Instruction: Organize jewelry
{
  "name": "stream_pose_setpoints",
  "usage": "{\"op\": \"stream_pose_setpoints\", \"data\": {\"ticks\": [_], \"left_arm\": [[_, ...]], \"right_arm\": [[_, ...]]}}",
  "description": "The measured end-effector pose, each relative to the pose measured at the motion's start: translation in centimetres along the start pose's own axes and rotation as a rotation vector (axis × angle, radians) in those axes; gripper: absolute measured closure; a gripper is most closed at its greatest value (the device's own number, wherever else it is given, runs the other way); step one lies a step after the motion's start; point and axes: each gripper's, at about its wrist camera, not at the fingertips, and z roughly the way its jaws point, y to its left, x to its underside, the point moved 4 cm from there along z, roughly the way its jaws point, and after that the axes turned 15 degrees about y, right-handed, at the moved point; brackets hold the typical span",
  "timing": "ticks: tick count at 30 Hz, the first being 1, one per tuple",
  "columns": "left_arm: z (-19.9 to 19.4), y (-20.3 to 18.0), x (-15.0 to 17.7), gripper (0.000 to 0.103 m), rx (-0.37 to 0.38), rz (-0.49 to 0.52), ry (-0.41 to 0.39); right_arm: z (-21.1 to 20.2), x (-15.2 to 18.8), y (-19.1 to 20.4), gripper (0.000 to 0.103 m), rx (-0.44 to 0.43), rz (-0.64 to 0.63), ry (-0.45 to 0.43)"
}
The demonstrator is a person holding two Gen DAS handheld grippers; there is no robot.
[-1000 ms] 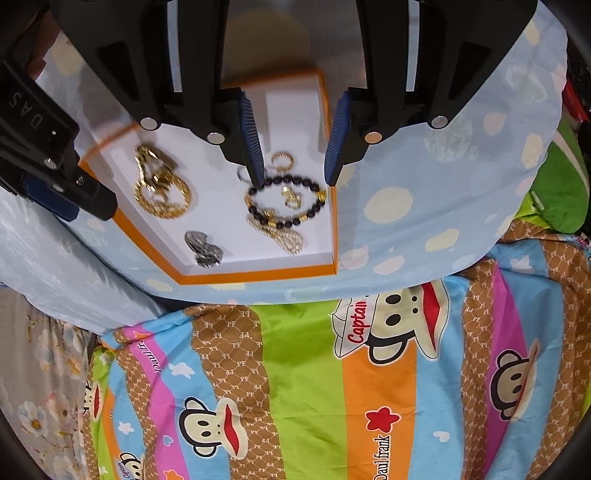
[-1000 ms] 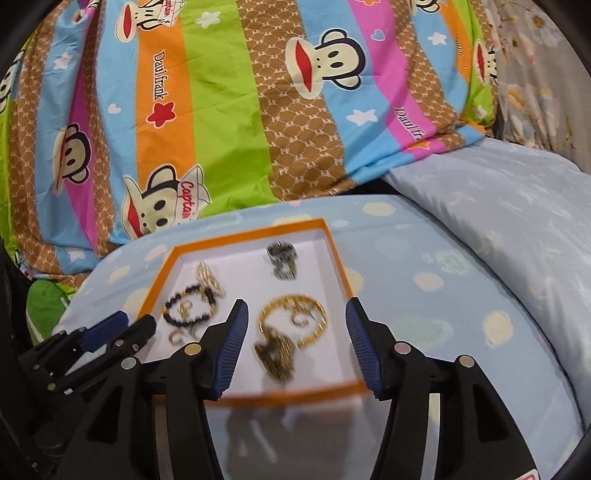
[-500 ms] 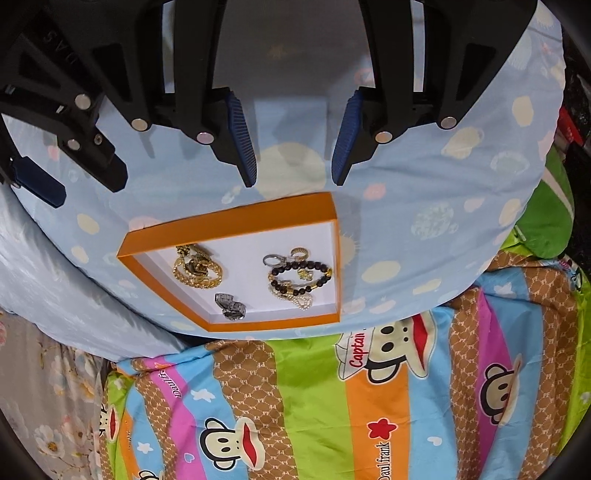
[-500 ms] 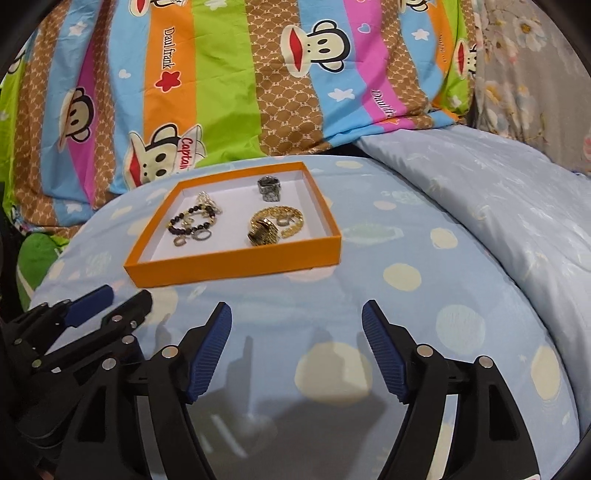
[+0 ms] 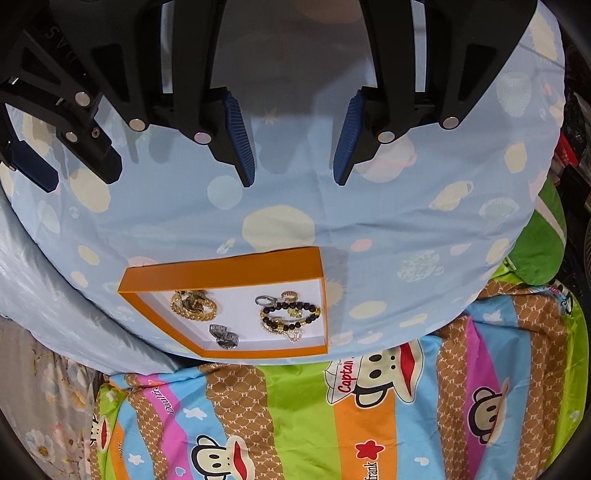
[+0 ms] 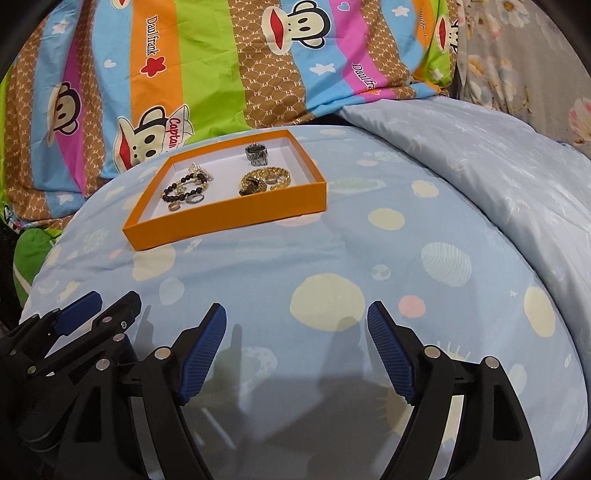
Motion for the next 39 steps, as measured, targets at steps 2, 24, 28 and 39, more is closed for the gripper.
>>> {"op": "stream_pose_setpoints", "data": {"ticks": [2,24,28,39], "left_arm": [[-0.01,0.03,0.1,0.06,-0.002,-0.003,0.002],[0.72,0.38,0.06,0.048,-0.046,-0.027,0.042],[0.69,0.35,0.07,0.048,-0.053,-0.027,0.043],[0.7,0.36,0.05,0.048,-0.054,-0.028,0.043]], "right_arm": [[0.01,-0.03,0.04,0.025,0.004,-0.003,0.0],[0.59,-0.25,-0.05,0.022,0.041,0.004,0.023],[0.58,-0.23,-0.05,0.022,0.041,0.004,0.024],[0.63,-0.23,-0.05,0.022,0.04,0.004,0.023]]}}
